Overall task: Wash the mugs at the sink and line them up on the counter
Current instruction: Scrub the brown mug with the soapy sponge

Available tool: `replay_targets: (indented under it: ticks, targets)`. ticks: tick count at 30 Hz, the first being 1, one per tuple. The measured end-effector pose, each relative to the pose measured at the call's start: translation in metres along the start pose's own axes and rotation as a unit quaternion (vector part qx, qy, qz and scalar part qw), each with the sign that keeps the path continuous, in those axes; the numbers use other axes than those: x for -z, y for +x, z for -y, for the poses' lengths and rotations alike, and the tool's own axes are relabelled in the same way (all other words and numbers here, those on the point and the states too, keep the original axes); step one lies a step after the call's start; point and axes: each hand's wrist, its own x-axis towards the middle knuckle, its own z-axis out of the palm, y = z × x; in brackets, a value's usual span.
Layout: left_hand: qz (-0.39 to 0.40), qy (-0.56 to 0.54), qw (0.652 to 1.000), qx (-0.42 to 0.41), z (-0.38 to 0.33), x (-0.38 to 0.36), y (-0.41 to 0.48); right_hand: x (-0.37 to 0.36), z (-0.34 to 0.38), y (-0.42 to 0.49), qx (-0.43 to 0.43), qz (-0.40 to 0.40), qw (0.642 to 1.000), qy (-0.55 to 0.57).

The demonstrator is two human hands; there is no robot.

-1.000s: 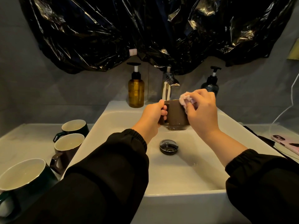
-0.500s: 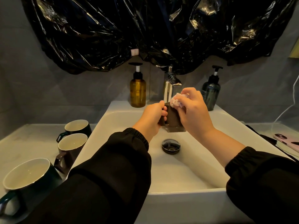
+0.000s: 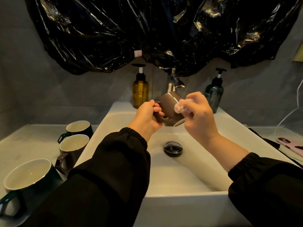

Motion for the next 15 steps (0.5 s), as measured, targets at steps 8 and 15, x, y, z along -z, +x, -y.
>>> replay_targets:
  ticks: [8,15]
  targets:
    - [0.004,0.066,0.998,0.012,0.007,-0.002,-0.001,0.003,-0.018,0.000,-0.173,-0.002,0.985,0.009]
    - [0.026,0.122,0.992,0.009,0.017,-0.006,-0.004,-0.005,-0.004,0.008,-0.160,-0.045,0.985,0.038]
